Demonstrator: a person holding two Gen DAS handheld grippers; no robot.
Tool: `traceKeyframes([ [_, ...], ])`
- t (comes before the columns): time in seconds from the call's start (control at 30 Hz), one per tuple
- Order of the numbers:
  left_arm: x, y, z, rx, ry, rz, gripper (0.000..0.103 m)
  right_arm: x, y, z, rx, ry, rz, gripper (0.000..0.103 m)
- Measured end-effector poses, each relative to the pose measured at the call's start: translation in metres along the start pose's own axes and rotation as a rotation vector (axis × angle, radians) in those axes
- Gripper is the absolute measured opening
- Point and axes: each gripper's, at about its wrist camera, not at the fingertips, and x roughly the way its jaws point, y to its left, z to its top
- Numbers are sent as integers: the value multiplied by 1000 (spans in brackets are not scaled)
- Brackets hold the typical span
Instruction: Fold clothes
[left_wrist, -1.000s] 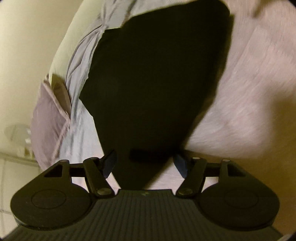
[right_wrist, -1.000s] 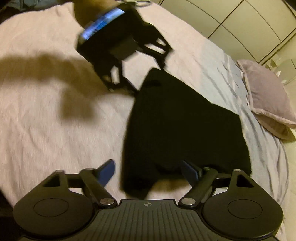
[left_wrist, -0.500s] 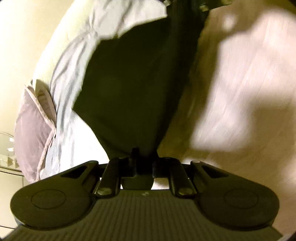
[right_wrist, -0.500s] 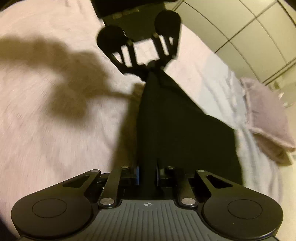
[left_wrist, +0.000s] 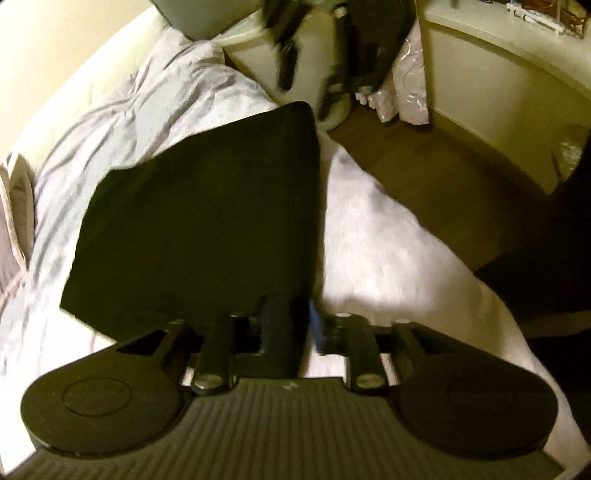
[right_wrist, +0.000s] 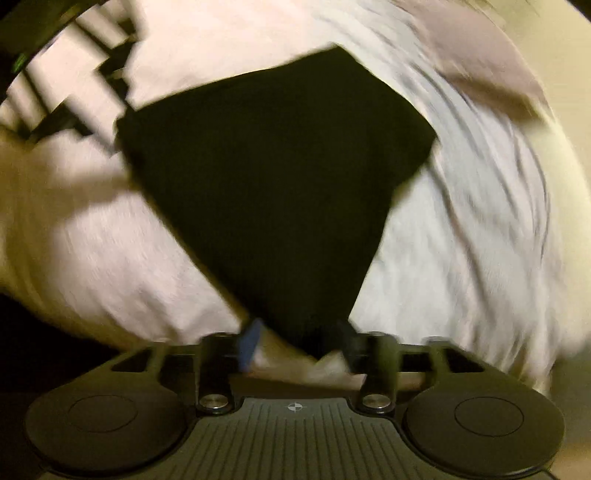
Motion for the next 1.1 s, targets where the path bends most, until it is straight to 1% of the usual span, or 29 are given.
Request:
traceKeyframes([
  [0.03, -7, 5, -7, -15, -1, -11, 26, -3, -1, -4, 94, 10, 24, 61],
  [0.1, -18, 17, -20, -7, -9, 6, 26, -5, -5, -11, 268, 17, 63, 61],
  [0.13, -22, 24, -22, 9, -18, 21, 28, -5, -13, -15, 383, -3, 99, 61],
  [0.17, -23, 31, -24, 37, -27, 47, 32, -5, -20, -19, 498, -24, 134, 62],
  [0.2, -18, 38, -22, 53, -31, 63, 35, -5, -28, -23, 619, -48, 172, 62],
  [0.27, -6, 52, -17, 82, -39, 92, 39, 3, -51, -35, 938, -138, 280, 65],
  [0.33, 6, 66, -12, 110, -46, 120, 40, 19, -64, -47, 1169, -193, 323, 68],
  [0.4, 17, 80, -7, 138, -53, 148, 42, 35, -77, -60, 1392, -247, 364, 68],
  [0.47, 29, 94, -2, 167, -60, 176, 43, 54, -80, -72, 1510, -273, 395, 69],
  [0.5, 37, 100, 0, 167, -50, 181, 43, 63, -81, -78, 1565, -285, 409, 69],
  [0.6, 55, 115, 1, 156, -23, 183, 43, 82, -83, -96, 1667, -310, 443, 68],
  [0.63, 60, 119, 2, 154, -18, 185, 43, 87, -87, -100, 1697, -307, 456, 61],
  [0.67, 64, 122, 3, 152, -14, 185, 44, 91, -92, -103, 1722, -302, 468, 52],
  [0.73, 72, 132, 4, 139, -4, 189, 45, 87, -104, -108, 1718, -272, 488, 49],
  [0.8, 79, 146, 6, 110, 7, 199, 47, 81, -114, -109, 1695, -258, 505, 50],
  [0.83, 81, 156, 8, 80, 9, 203, 48, 78, -118, -109, 1677, -258, 514, 50],
  [0.9, 84, 178, 10, 16, 12, 210, 50, 75, -120, -113, 1661, -259, 546, 54],
  [0.93, 85, 192, 12, -46, 7, 200, 51, 77, -118, -113, 1650, -271, 573, 65],
  [0.97, 86, 207, 13, -113, 1, 189, 54, 80, -116, -114, 1639, -282, 601, 73],
  [1.0, 87, 221, 14, -189, -2, 173, 59, 83, -113, -113, 1634, -290, 629, 73],
  [1.03, 90, 233, 15, -253, 1, 158, 62, 88, -111, -110, 1633, -289, 642, 74],
  [1.1, 97, 254, 15, -348, 13, 158, 64, 99, -107, -106, 1630, -286, 666, 74],
])
